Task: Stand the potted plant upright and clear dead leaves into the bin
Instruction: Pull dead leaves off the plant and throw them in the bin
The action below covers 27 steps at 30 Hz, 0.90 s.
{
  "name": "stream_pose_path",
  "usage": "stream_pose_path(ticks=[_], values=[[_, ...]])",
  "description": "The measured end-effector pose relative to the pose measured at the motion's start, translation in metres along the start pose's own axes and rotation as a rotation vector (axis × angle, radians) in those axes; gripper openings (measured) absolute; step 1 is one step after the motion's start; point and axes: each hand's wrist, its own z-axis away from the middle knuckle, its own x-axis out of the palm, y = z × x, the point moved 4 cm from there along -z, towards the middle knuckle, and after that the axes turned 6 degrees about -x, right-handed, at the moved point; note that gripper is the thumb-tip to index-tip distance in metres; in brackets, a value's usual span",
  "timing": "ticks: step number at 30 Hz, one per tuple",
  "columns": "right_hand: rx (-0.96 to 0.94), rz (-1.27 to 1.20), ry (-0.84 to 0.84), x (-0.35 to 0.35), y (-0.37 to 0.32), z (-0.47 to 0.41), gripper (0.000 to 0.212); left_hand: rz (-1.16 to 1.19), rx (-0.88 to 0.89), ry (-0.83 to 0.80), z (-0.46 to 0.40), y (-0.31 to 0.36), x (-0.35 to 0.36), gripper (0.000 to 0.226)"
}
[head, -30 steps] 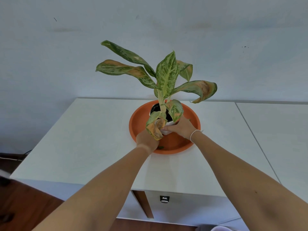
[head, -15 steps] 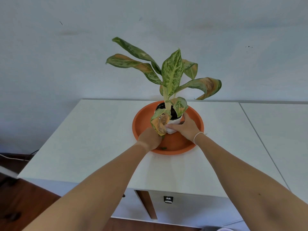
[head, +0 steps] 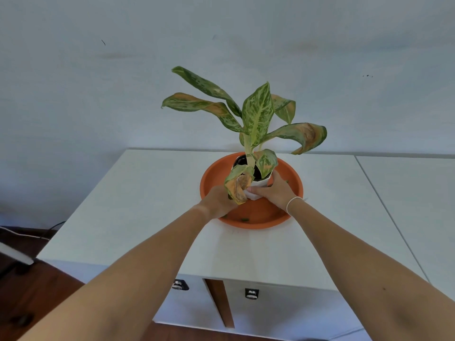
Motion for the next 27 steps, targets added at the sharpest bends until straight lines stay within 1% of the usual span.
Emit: stream_pose_path(ticks=[2,4,5,7,9,11,13,15,17,19,22,27], values=[[0.001,0.048,-0.024,0.000,-0.002,0.004,0.084,-0.006,-0.022,-0.008,0.001,-0.002,0.001,0.035],[0.017,0.146,-0.055,-0.001,-0.007,0.009,0.083,-0.010,-0.003,-0.018,0.001,-0.001,0.002,0.031],[0.028,0.206,-0.073,-0.001,-0.009,0.012,0.079,-0.007,0.010,-0.024,0.001,-0.001,0.003,0.027],[0.068,0.332,-0.099,-0.002,-0.013,0.016,0.063,-0.021,0.015,-0.033,0.002,0.001,0.005,0.020],[0.105,0.399,-0.090,-0.005,-0.014,0.017,0.046,-0.051,0.020,-0.039,0.001,0.001,0.009,0.021],[0.126,0.410,-0.058,-0.011,-0.011,0.018,0.039,-0.073,0.045,-0.034,0.003,0.003,0.014,0.023],[0.147,0.445,-0.023,-0.020,-0.009,0.022,0.040,-0.120,0.072,-0.008,0.005,0.006,0.017,0.014],[0.147,0.472,0.011,-0.029,-0.006,0.026,0.042,-0.195,0.094,-0.002,0.006,0.008,0.020,0.022],[0.131,0.479,0.050,-0.039,-0.002,0.030,0.040,-0.270,0.098,-0.017,0.005,0.007,0.023,0.022],[0.137,0.469,0.087,-0.047,0.005,0.036,0.037,-0.289,0.106,-0.026,0.001,0.006,0.025,0.021],[0.150,0.441,0.135,-0.057,0.012,0.042,0.033,-0.388,0.120,-0.041,0.002,0.008,0.028,0.034],[0.141,0.428,0.167,-0.063,0.015,0.045,0.030,-0.470,0.077,-0.088,-0.003,0.009,0.033,0.042]])
